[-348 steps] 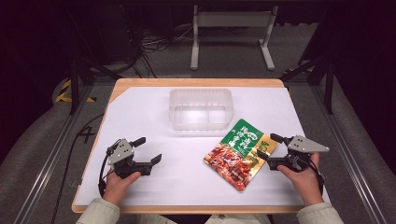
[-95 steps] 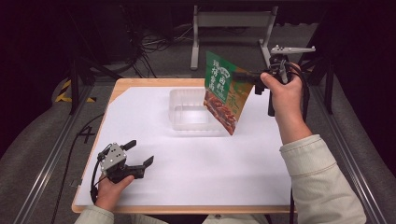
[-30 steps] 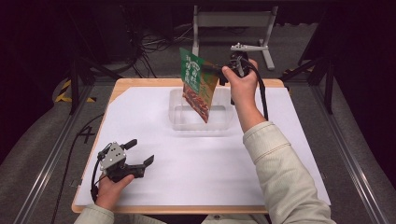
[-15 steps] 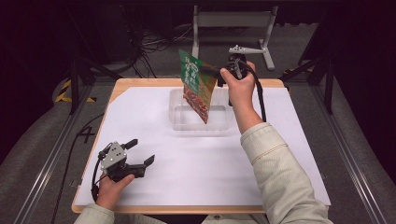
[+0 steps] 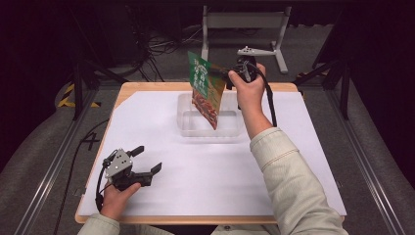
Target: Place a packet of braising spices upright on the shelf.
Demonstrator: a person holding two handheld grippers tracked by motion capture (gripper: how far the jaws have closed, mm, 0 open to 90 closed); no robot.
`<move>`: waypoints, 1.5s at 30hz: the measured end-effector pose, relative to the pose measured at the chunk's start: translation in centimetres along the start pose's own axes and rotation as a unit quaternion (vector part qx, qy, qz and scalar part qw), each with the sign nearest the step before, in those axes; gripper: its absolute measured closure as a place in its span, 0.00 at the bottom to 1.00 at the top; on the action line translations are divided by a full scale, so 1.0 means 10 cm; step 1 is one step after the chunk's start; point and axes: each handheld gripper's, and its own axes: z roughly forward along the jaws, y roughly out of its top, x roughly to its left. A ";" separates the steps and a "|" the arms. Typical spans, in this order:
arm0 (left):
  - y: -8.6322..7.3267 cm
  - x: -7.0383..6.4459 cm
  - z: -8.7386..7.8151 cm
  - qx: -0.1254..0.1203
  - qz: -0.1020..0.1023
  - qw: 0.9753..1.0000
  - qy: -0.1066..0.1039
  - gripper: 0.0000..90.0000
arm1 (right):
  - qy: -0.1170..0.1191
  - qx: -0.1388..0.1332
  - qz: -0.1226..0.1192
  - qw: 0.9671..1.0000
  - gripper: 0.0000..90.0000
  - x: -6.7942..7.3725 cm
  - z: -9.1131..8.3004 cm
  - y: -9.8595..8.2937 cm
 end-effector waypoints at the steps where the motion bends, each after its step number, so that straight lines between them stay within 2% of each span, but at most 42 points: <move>1: 0.00 0.00 0.00 -0.001 0.001 1.000 0.000 0.14 | -0.001 0.000 0.000 1.000 1.00 0.00 0.00 0.00; 11: 0.00 0.00 0.00 0.000 0.000 1.000 0.000 0.14 | -0.011 0.003 -0.010 1.000 1.00 -0.01 0.03 0.04; 33: 0.00 0.00 0.00 0.001 0.002 1.000 0.000 0.14 | -0.016 0.028 -0.008 0.999 1.00 -0.04 0.14 -0.16; 45: 0.00 0.00 0.01 0.002 0.004 1.000 -0.001 0.14 | -0.008 0.031 0.001 0.999 0.99 -0.04 0.10 -0.23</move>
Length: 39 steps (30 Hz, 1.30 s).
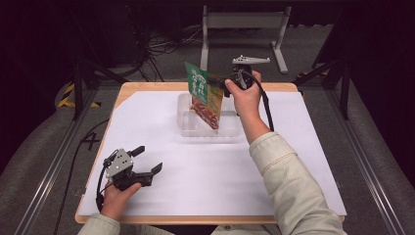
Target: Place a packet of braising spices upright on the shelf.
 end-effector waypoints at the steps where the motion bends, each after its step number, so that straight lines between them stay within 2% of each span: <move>1: 0.00 0.00 0.00 0.000 -0.001 1.000 0.000 0.14 | 0.000 0.000 0.001 1.000 0.99 0.00 -0.01 -0.01; 17: 0.00 -0.01 0.02 0.002 0.002 1.000 -0.003 0.14 | -0.014 0.022 0.013 1.000 0.98 -0.08 -0.09 -0.17; 27: 0.01 -0.01 0.03 0.002 0.002 1.000 -0.004 0.14 | -0.051 0.031 0.030 0.998 0.99 -0.17 -0.11 -0.21; 34: 0.01 -0.01 0.03 0.003 -0.001 1.000 -0.004 0.14 | -0.053 0.033 0.028 0.998 0.98 -0.18 -0.11 -0.21; 36: 0.01 -0.01 0.03 0.002 -0.001 1.000 -0.005 0.14 | -0.048 0.034 0.029 0.998 0.89 -0.17 -0.11 -0.21; 39: 0.01 -0.01 0.03 0.001 0.000 1.000 -0.004 0.14 | -0.046 0.019 0.032 0.998 0.72 -0.15 -0.11 -0.20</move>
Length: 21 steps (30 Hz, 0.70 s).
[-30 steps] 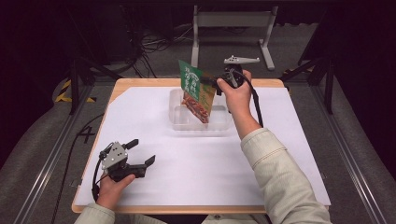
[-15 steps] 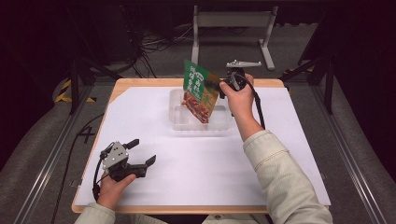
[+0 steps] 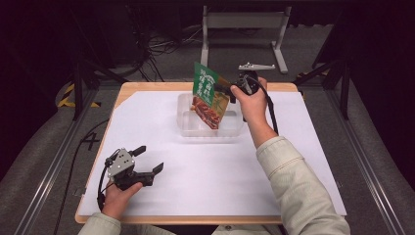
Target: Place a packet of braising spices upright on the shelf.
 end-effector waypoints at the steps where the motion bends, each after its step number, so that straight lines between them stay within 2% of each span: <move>1: 0.00 0.00 0.00 0.001 0.000 1.000 0.000 0.14 | 0.003 -0.004 0.000 1.000 0.67 0.01 -0.01 0.00; 3: 0.00 0.00 0.01 0.000 0.001 1.000 -0.001 0.14 | 0.014 -0.015 -0.002 1.000 0.54 0.04 -0.02 0.02; 6: 0.00 0.00 0.01 0.002 0.001 1.000 -0.001 0.14 | 0.012 -0.014 -0.014 1.000 0.44 0.08 -0.04 0.04; 8: 0.00 0.00 0.01 0.002 0.001 1.000 -0.002 0.14 | 0.013 -0.013 -0.016 1.000 0.44 0.09 -0.05 0.05; 10: 0.00 0.00 0.01 0.001 0.001 1.000 -0.001 0.14 | 0.011 -0.016 -0.033 0.999 0.41 0.13 -0.12 0.07; 13: 0.00 0.01 0.01 0.002 0.001 1.000 -0.002 0.14 | 0.010 -0.017 -0.040 0.999 0.40 0.14 -0.16 0.08; 21: 0.02 0.01 0.04 0.000 0.000 1.000 -0.002 0.14 | 0.005 -0.035 -0.080 0.996 0.38 0.28 -0.49 0.11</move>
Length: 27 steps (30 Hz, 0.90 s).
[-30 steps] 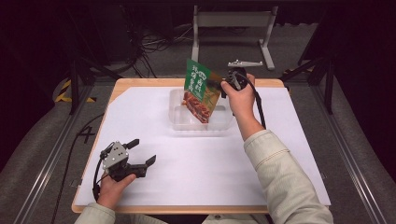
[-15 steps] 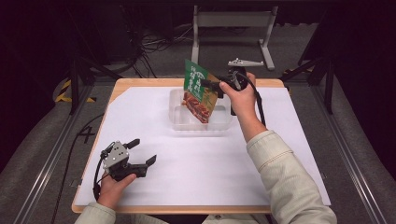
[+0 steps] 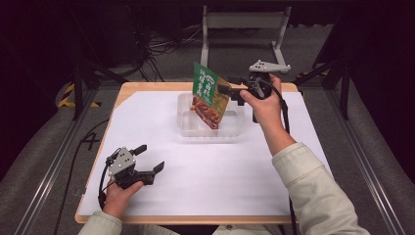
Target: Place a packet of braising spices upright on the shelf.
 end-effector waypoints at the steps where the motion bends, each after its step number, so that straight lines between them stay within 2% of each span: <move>1: 0.00 0.00 0.01 0.000 0.001 1.000 0.000 0.14 | 0.000 -0.003 -0.002 1.000 0.38 0.01 -0.04 0.00; 9: 0.05 0.00 0.08 -0.004 0.003 1.000 -0.008 0.14 | -0.002 -0.017 -0.008 1.000 0.36 0.04 -0.43 -0.06; 18: 0.09 0.00 0.15 -0.005 0.006 1.000 -0.015 0.14 | -0.006 -0.021 -0.002 1.000 0.35 0.03 -0.83 -0.19; 27: 0.09 0.00 0.14 -0.006 0.006 1.000 -0.017 0.14 | -0.011 -0.025 -0.011 1.000 0.34 0.03 -1.10 -0.28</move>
